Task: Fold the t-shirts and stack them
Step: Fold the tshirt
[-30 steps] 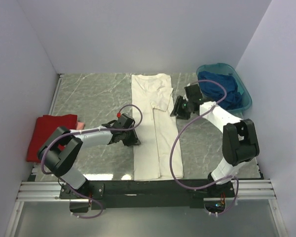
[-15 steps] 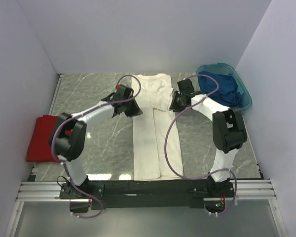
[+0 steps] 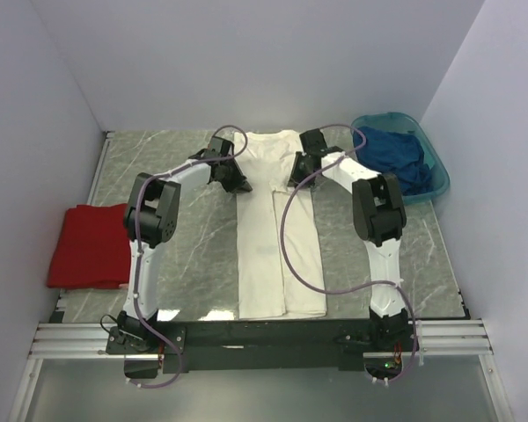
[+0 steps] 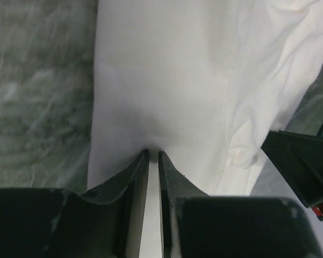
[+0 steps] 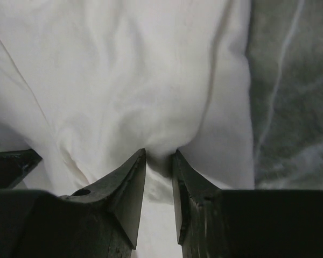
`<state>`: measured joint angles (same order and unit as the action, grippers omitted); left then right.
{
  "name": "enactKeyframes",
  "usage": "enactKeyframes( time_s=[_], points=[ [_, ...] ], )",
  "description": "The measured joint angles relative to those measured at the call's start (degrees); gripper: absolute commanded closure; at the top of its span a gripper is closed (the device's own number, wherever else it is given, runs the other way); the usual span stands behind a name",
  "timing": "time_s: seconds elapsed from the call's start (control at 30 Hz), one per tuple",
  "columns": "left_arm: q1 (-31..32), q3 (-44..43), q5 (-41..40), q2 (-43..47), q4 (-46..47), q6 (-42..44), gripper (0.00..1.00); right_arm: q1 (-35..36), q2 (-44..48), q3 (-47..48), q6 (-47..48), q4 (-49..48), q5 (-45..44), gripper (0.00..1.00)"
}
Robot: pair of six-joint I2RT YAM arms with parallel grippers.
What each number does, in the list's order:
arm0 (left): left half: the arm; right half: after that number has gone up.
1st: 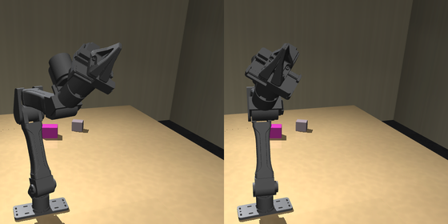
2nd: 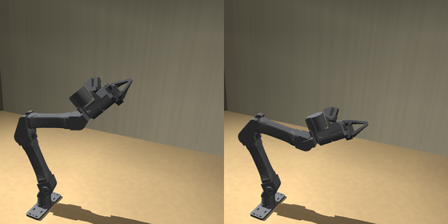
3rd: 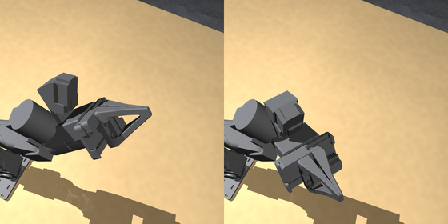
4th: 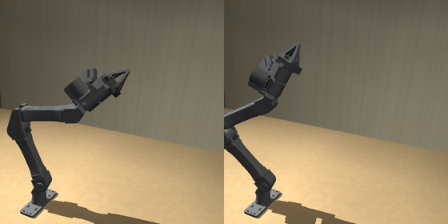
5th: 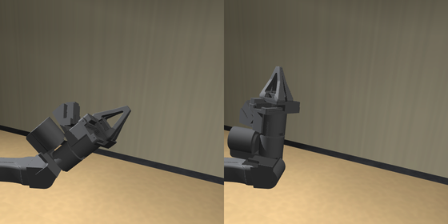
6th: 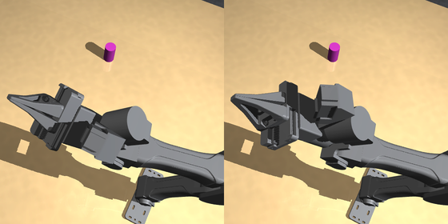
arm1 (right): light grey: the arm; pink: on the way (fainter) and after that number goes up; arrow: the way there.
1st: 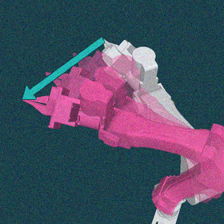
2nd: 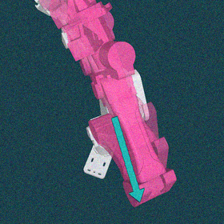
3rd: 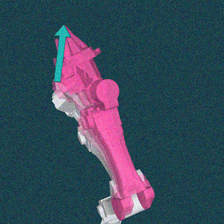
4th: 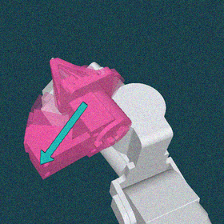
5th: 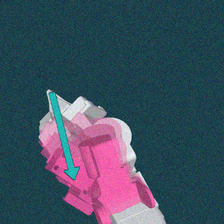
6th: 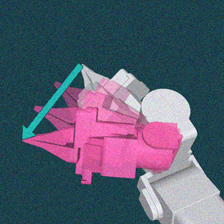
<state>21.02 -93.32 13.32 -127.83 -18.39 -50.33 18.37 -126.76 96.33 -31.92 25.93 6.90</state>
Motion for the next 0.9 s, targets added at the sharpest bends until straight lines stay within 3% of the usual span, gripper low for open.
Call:
enactKeyframes(
  time_s=[0.37, 0.67, 0.9],
  points=[
    [-4.6, -20.2, 6.5, -12.8, -4.3, 0.1, 0.75, 0.0, -15.5, 26.3, 0.0, 7.6, 2.7, 0.67],
    [-7.3, -26.3, 9.9, -16.4, -6.0, 0.1, 0.66, -1.7, -16.9, 29.2, 0.2, 8.5, 6.9, 0.65],
    [-7.9, -18.3, 10.7, -10.4, -2.9, 1.4, 0.6, -2.5, -11.0, 20.7, 1.1, 8.1, 7.6, 0.64]
  ],
)
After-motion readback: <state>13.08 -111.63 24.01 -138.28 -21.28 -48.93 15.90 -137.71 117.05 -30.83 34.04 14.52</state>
